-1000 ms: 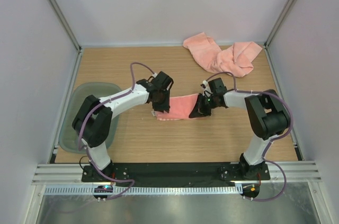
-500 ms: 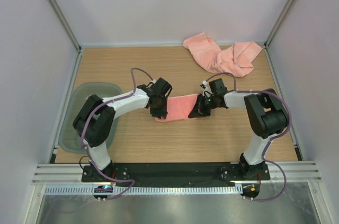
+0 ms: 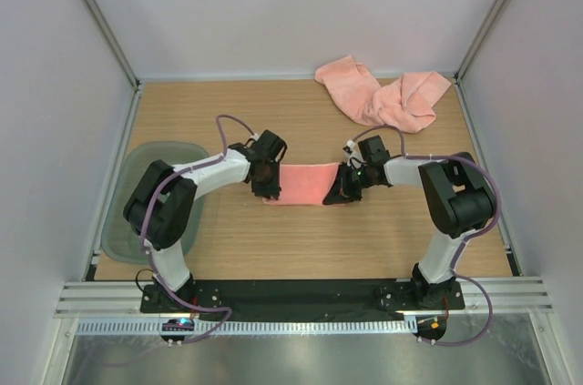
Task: Roll the towels
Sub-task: Fold the towel
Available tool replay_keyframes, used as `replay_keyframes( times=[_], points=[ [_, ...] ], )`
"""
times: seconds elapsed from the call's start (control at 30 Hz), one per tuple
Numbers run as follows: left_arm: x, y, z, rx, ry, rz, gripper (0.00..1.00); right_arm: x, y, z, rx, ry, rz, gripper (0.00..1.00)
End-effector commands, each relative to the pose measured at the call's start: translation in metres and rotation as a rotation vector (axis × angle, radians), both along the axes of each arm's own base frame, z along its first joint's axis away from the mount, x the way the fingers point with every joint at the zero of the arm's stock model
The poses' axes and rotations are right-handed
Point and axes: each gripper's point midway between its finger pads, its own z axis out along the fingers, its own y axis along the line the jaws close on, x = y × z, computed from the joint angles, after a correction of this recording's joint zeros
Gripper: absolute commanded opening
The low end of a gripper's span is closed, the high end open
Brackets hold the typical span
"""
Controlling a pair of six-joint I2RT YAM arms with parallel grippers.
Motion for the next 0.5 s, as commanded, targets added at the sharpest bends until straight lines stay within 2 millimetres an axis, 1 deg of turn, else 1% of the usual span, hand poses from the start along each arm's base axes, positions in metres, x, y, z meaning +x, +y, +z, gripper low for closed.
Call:
replay_keyframes(
  times=[0.0,0.07,0.1,0.13,0.2,0.27,0.3,0.33,0.37,0.4,0.47],
  points=[
    [0.008,0.029,-0.01,0.101,-0.006,0.012,0.27,-0.005,-0.016,-0.005,-0.098,0.001,-0.001,0.11],
    [0.015,0.03,-0.007,0.099,-0.009,0.018,0.27,-0.011,-0.022,-0.006,-0.129,0.016,-0.002,0.12],
    [0.014,0.032,-0.007,0.11,0.002,0.023,0.27,-0.012,-0.023,-0.005,-0.135,0.014,-0.002,0.13],
    [0.019,0.032,-0.003,0.109,-0.005,0.029,0.27,-0.016,-0.025,-0.006,-0.147,0.03,-0.007,0.13],
    [0.021,0.031,0.0,0.106,-0.006,0.03,0.27,-0.019,-0.025,-0.003,-0.14,0.042,-0.011,0.13],
    [0.027,0.028,0.008,0.096,-0.026,0.032,0.27,-0.019,-0.021,0.01,-0.108,0.025,-0.012,0.15],
    [0.03,0.026,0.014,0.088,-0.04,0.033,0.27,-0.017,-0.02,0.016,-0.099,0.012,-0.011,0.19],
    [0.03,0.026,0.016,0.089,-0.038,0.034,0.28,-0.013,-0.018,0.03,-0.084,-0.021,-0.012,0.21],
    [0.034,0.024,0.022,0.082,-0.054,0.036,0.28,-0.011,-0.016,0.038,-0.071,-0.034,-0.01,0.23],
    [0.036,0.024,0.026,0.08,-0.058,0.037,0.28,-0.008,-0.013,0.046,-0.055,-0.049,-0.007,0.31],
    [0.038,0.022,0.033,0.073,-0.063,0.043,0.28,-0.002,-0.007,0.068,-0.014,-0.075,0.006,0.42]
  ],
)
